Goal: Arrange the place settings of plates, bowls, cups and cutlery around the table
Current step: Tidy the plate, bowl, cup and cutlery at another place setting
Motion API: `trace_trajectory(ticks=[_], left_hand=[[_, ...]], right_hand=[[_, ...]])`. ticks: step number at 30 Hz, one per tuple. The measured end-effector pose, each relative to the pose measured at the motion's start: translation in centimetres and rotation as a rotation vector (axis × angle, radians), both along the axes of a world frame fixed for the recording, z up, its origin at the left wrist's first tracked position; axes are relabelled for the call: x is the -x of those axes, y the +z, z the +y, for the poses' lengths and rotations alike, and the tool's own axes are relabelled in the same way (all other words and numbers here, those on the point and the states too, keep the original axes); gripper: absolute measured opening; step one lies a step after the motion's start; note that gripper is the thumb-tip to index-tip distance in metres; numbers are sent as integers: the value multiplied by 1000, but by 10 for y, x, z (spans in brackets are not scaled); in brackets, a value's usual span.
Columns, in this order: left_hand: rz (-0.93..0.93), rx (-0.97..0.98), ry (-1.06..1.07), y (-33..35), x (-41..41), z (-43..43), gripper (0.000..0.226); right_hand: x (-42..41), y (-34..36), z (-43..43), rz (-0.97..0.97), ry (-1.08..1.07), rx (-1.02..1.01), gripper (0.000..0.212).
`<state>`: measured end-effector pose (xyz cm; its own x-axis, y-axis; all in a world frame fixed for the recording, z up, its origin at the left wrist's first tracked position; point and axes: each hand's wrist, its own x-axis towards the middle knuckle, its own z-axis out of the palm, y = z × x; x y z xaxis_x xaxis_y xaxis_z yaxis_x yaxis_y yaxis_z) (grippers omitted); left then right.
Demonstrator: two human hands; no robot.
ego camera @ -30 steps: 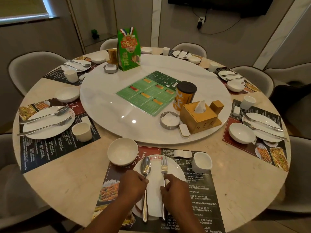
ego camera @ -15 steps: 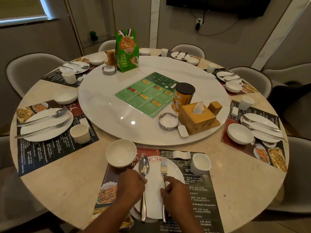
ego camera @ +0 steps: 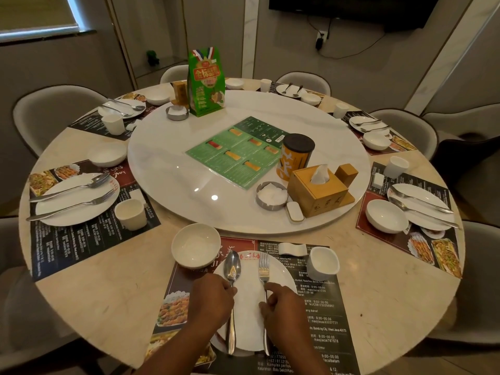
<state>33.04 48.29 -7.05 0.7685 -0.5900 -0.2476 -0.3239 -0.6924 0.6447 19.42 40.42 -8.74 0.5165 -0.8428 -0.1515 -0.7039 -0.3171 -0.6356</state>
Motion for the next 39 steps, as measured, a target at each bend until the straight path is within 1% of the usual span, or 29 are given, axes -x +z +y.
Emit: trace_trajectory(ticks=[7, 12, 14, 15, 16, 18, 19, 22, 23, 26, 29, 39], left_hand=[[2, 17, -4, 0, 1, 2, 11], [-30, 53, -15, 4, 2, 8, 21], [-92, 127, 44, 7, 0, 15, 15], [-130, 170, 81, 8, -2, 20, 7], [-163, 201, 108, 9, -5, 25, 4], [-174, 205, 100, 7, -10, 36, 9], [-147, 186, 83, 5, -11, 41, 10], [-43, 94, 39, 1, -10, 52, 8], [-32, 85, 22, 1, -9, 54, 7], [-27, 104, 6, 2, -7, 56, 19], [-5, 82, 12, 4, -6, 56, 23], [50, 67, 6, 6, -4, 57, 29]], right_hand=[[1, 3, 1, 23, 4, 17, 45], [3, 6, 1, -4, 9, 24, 44], [7, 10, 0, -25, -43, 67, 41], [10, 12, -2, -41, -100, 101, 39], [15, 12, -5, -56, -160, 142, 36], [25, 8, -12, -68, -252, 192, 34], [30, 7, -15, -71, -279, 167, 33], [40, 4, -18, -84, -331, -41, 27], [42, 2, -18, -85, -329, -81, 25], [47, 0, -16, -109, -305, -103, 17], [51, 1, -14, -120, -299, -136, 12], [59, 5, -10, -145, -290, -174, 11]])
